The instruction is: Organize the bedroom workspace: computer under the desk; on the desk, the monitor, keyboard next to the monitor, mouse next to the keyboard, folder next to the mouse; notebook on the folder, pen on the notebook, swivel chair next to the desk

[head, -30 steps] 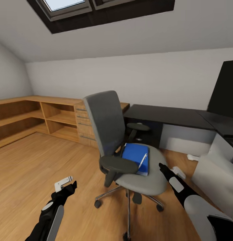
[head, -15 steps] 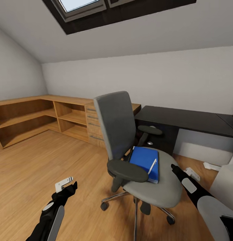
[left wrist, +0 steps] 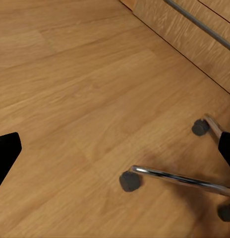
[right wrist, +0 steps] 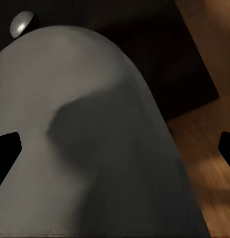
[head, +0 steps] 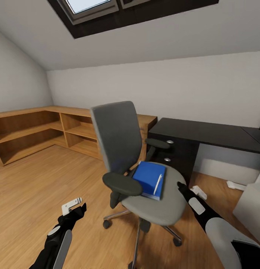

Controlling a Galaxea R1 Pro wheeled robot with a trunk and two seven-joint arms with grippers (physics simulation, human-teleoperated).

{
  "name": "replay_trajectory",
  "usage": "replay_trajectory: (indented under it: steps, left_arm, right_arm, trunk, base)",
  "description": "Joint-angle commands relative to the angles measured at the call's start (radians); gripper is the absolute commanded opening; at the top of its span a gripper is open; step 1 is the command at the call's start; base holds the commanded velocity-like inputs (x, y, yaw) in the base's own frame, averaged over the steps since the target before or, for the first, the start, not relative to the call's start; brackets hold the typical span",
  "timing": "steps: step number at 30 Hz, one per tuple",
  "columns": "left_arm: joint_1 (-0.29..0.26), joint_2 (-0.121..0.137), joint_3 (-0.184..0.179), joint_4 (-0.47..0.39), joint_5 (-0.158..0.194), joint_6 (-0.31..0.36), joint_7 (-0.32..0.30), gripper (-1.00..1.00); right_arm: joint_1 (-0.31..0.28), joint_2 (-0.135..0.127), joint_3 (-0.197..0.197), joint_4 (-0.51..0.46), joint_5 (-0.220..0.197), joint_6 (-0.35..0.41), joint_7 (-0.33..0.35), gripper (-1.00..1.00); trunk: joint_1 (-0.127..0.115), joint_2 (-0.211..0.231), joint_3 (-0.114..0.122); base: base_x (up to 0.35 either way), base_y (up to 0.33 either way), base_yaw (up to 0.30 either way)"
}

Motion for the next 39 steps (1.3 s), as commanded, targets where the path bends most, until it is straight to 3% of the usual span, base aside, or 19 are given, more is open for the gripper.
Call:
replay_trajectory:
  steps: [1,15,30,39]
  left_arm:
    - [0.000,0.000,0.001,-0.002,0.011,0.004,0.005,1.00]
    - [0.000,0.001,0.001,-0.002,0.011,0.004,0.005,1.00]
    - [0.000,-0.001,0.000,-0.002,0.009,0.004,0.005,1.00]
    - [0.000,-0.004,-0.002,0.005,-0.007,0.004,0.005,1.00]
  right_arm:
    - [0.000,0.000,0.006,0.021,-0.014,-0.003,-0.002,1.00]
    - [0.000,0.000,0.005,0.021,-0.014,-0.003,-0.002,1.00]
    - [0.000,0.000,0.006,0.021,-0.014,-0.003,-0.002,1.00]
    - [0.000,0.001,0.005,0.021,-0.014,-0.003,-0.002,1.00]
  trunk:
    - [0.000,0.000,-0.001]
    - [0.000,0.000,-0.001]
    - [0.000,0.000,-0.001]
    - [0.000,0.000,-0.001]
  base:
    - [-0.121,0.000,0.000]
    - [-0.131,0.000,0.011]
    - [0.001,0.000,0.245]
    - [0.185,0.000,0.259]
